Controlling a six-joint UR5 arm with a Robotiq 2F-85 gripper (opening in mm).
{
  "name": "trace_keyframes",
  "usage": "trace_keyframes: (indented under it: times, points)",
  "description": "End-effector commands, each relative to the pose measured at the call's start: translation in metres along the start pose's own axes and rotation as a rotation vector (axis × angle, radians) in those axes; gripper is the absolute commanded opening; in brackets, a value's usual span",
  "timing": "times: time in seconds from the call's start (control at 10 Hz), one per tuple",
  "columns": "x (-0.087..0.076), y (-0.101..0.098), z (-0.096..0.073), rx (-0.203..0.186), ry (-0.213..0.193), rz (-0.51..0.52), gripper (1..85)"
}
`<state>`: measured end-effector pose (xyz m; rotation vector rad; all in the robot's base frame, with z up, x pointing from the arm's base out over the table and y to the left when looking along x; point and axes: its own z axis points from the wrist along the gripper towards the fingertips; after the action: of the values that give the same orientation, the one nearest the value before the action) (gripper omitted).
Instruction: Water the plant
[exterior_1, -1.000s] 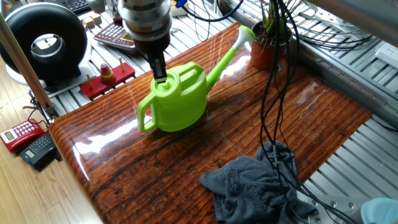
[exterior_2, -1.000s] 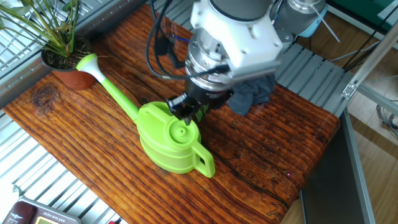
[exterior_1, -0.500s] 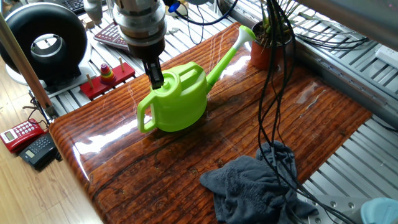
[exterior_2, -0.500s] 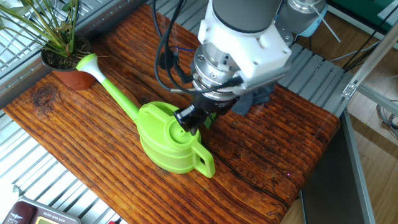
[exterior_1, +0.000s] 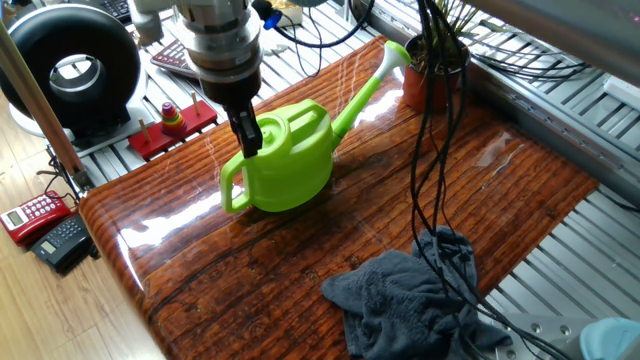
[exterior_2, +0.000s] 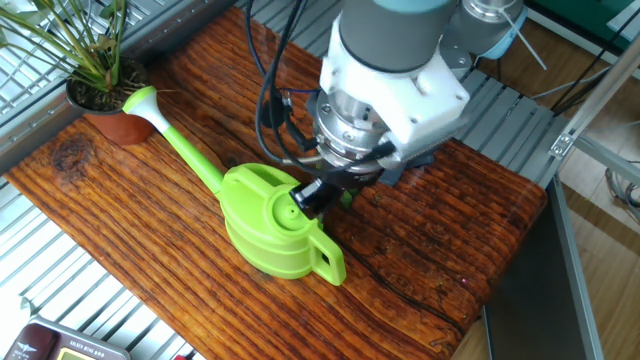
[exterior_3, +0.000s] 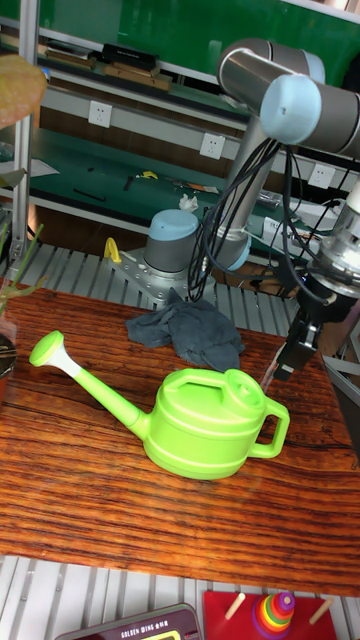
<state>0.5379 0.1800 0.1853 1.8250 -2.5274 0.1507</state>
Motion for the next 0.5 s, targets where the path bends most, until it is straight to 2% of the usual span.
trace_keyframes:
  times: [0.0, 0.1, 0.3, 0.4]
  points:
    - [-0.008, 0.009, 0.007, -0.023, 0.0, -0.002, 43.7]
    - [-0.013, 0.01, 0.008, -0.021, -0.007, 0.001, 45.0]
    - [-0.024, 0.006, 0.006, 0.009, -0.038, 0.01, 46.0]
    - [-0.027, 0.003, 0.006, 0.02, -0.035, 0.002, 46.0]
